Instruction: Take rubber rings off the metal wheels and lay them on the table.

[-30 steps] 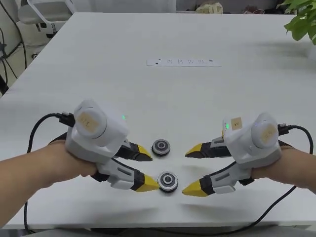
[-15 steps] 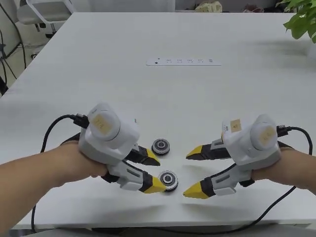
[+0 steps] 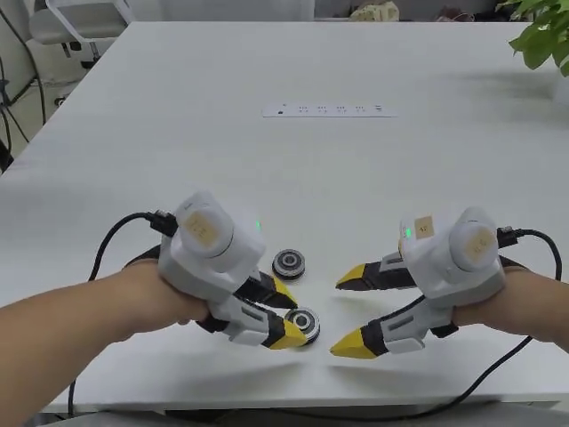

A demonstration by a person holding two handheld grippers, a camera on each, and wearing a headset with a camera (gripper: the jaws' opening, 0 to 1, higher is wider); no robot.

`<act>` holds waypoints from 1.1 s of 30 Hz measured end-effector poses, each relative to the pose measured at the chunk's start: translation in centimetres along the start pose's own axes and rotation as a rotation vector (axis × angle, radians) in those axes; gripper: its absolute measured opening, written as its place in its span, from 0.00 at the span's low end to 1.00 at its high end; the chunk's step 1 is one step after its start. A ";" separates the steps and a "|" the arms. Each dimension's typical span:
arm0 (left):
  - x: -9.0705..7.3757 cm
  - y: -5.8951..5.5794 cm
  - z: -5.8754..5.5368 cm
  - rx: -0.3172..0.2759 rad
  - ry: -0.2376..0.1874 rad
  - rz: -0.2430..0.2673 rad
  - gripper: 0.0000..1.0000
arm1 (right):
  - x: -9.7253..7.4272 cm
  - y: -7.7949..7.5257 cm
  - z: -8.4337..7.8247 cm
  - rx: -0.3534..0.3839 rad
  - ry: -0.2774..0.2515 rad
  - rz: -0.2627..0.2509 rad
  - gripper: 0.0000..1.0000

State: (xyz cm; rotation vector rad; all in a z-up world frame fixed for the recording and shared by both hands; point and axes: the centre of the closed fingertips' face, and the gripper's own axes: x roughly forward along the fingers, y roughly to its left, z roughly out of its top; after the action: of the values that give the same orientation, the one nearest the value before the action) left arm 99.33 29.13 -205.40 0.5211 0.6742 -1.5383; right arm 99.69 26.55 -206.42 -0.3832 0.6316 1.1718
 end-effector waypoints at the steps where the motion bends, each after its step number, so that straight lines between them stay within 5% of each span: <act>1: 0.0 0.0 -0.1 -0.002 0.001 0.001 0.21 | 0.0 0.0 0.0 0.000 0.000 0.000 0.51; 7: 0.2 0.1 0.0 -0.013 -0.010 0.011 0.16 | 0.1 0.0 -0.2 0.006 0.004 0.000 0.51; 22: 0.4 0.4 -0.1 0.065 -0.021 0.066 0.11 | 0.3 0.3 -0.2 0.013 0.001 0.010 0.48; 33: 0.5 0.5 -0.1 0.100 -0.023 0.092 0.09 | 0.8 0.5 0.6 0.060 -0.039 0.020 0.43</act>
State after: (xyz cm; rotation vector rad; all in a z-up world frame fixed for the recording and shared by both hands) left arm 99.79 28.79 -205.84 0.6004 0.5504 -1.4947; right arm 99.55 27.67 -206.50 -0.3024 0.6364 1.1743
